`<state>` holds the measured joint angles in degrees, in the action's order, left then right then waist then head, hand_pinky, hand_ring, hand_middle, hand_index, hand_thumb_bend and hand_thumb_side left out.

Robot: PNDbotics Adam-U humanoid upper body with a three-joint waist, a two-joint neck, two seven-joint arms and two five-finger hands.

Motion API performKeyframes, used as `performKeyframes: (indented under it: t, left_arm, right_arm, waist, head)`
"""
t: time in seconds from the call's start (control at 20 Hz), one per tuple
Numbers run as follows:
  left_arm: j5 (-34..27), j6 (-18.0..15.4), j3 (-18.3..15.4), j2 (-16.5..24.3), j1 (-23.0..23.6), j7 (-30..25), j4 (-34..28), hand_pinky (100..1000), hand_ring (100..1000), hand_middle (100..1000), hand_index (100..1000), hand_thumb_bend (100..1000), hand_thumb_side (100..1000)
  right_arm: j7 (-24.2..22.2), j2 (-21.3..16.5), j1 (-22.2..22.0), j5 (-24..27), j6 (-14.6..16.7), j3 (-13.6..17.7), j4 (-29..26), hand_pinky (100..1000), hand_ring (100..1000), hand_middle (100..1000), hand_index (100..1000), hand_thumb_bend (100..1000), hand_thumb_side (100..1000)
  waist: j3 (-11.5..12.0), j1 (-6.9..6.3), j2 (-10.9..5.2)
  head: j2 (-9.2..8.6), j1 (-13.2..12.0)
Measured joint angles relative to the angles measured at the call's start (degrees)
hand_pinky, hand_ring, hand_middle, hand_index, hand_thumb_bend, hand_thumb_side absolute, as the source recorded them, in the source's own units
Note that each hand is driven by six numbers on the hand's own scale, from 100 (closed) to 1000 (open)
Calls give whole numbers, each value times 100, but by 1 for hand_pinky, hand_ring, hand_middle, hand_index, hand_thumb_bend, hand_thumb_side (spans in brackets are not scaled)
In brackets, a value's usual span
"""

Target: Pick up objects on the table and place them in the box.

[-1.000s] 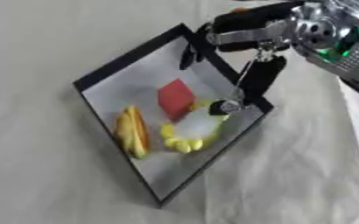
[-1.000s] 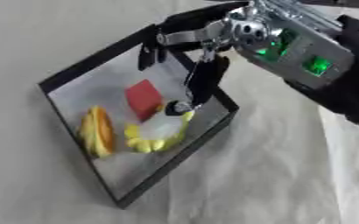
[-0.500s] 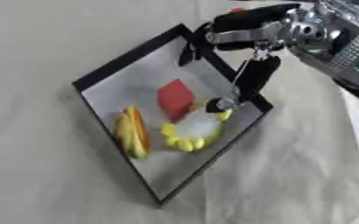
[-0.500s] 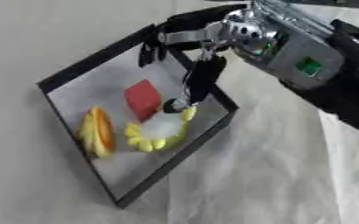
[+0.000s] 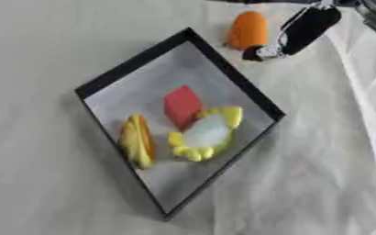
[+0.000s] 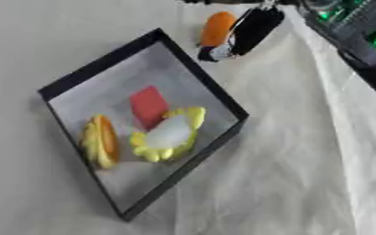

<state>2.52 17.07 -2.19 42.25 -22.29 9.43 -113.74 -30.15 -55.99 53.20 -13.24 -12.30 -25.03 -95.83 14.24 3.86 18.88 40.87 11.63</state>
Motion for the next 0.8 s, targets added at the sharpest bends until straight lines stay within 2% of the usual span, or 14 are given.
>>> performKeyframes:
  t: [0.35,0.8]
  left_arm:
    - [-3,-17,-1,0,-2,4,0,861,791,733,799,369,573]
    - [-4,-42,-4,-1,-47,19,0,862,791,734,800,367,572]
  right_arm:
    - [138,418,323,-666,508,135,1439,865,851,828,864,492,213]
    - [32,784,477,-1384,1111,268,2625,871,863,838,870,527,220]
  waist:
    - [140,0,2]
    - [317,0,84]
  head:
    - [-136,116]
    - [-398,315]
